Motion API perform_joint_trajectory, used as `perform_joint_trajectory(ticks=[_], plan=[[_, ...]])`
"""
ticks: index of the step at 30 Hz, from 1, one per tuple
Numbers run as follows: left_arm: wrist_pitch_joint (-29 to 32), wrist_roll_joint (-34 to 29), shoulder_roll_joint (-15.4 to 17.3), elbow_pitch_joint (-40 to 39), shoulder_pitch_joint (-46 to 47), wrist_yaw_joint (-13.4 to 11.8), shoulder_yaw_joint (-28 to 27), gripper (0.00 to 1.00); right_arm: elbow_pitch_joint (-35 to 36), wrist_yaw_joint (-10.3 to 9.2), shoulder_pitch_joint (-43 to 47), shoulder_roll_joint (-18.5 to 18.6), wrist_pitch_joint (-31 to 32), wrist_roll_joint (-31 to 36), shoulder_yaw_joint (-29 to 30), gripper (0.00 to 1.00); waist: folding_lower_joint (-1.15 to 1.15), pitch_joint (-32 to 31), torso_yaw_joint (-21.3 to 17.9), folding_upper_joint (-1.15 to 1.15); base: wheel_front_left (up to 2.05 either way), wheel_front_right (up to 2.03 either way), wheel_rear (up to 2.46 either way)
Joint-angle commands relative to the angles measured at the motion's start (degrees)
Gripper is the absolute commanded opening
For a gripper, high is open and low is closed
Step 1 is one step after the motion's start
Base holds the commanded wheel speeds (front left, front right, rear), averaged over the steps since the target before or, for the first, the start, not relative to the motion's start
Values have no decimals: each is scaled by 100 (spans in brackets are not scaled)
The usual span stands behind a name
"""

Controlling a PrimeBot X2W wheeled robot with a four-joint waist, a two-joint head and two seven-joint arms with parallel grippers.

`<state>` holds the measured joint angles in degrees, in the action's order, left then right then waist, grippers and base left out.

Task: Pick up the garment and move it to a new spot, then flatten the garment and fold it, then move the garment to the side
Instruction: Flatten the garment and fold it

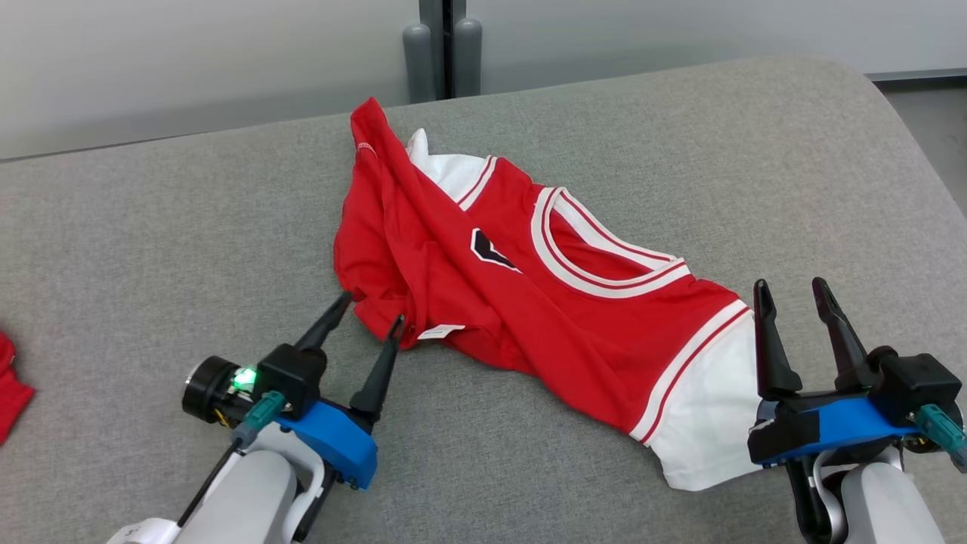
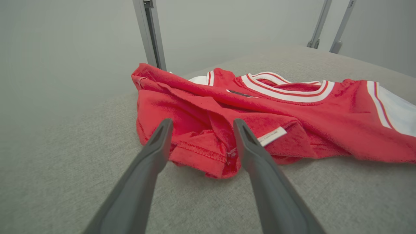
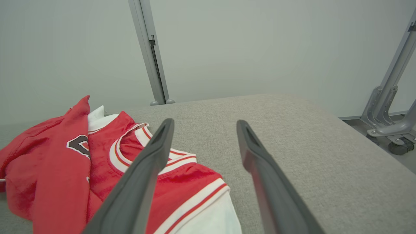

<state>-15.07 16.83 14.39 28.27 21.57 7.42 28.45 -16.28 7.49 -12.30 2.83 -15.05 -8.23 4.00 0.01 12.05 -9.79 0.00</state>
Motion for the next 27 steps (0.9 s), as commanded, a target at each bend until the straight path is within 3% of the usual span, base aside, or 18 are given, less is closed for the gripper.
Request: perform_joint_trajectory(ticks=[1,9,19,20,21,22,23,27], plan=[[-14,73,36,104,113,9,145,100,29,1,-64,11,-19,-29,1,100,-1,41,-26,0,0,0,0],[-14,283,100,602,444,10,1002,100,101,1,-160,11,-19,-44,-27,100,-1,208,-106,0,0,0,0],[-14,456,25,1296,949,10,1230,100,121,1,-251,11,-19,-30,-80,100,-1,363,-245,0,0,0,0],[-14,485,5,1347,996,10,1249,94,119,1,-249,11,-19,-26,-76,100,-1,368,-252,0,0,0,0],[-14,505,-13,1416,1026,10,1291,43,115,1,-247,11,-19,-20,-77,100,-1,367,-262,0,0,0,0],[-14,537,-25,1469,1056,10,1340,16,106,1,-243,12,-19,-13,-72,100,-1,361,-270,0,0,0,0],[-14,576,-47,1476,1088,10,1365,0,100,1,-235,11,-19,-3,-64,100,-1,351,-271,0,0,0,0],[-14,716,-73,1278,963,10,1358,0,69,1,-130,11,-19,26,4,100,-1,220,-226,0,0,0,0]])
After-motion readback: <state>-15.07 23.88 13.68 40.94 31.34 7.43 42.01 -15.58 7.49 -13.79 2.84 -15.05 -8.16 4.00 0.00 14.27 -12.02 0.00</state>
